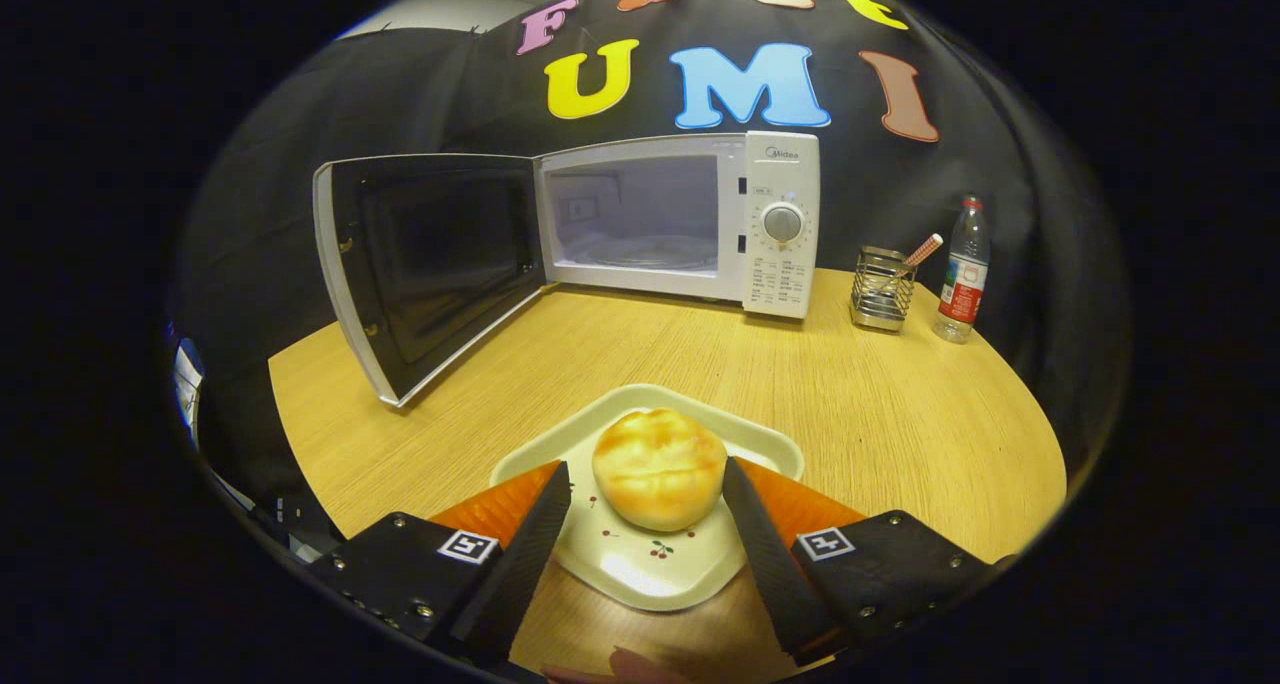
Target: Open the microwave, put the food inside, and close the microwave door.
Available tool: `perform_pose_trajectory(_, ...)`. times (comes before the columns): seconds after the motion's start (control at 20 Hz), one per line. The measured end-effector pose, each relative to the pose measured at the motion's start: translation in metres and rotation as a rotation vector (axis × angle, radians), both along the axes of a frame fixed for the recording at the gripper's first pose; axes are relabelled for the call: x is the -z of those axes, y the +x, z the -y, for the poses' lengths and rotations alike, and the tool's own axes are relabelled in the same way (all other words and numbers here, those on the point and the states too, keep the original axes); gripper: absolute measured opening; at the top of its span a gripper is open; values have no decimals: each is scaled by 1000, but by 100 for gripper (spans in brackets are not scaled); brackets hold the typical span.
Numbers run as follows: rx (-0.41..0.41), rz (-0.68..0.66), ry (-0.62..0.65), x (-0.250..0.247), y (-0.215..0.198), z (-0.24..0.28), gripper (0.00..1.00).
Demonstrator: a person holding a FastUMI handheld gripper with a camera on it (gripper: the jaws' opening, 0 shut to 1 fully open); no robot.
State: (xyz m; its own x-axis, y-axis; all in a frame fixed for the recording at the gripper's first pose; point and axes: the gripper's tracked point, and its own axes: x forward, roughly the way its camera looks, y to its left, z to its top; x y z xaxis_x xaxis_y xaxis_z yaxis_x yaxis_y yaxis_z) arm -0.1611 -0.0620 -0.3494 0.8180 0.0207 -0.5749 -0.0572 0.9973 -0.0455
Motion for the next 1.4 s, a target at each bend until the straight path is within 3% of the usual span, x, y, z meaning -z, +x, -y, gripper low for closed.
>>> perform_pose_trajectory(0.25,23,-75,9,12,5,2,93)
perform_pose_trajectory(0.45,32,-103,-10,11,5,0,68)
perform_pose_trajectory(0.75,23,-56,67,-23,24,-25,67)
perform_pose_trajectory(1.15,48,87,186,-93,112,-55,67)
perform_pose_trajectory(1.4,120,149,320,-115,177,-68,67)
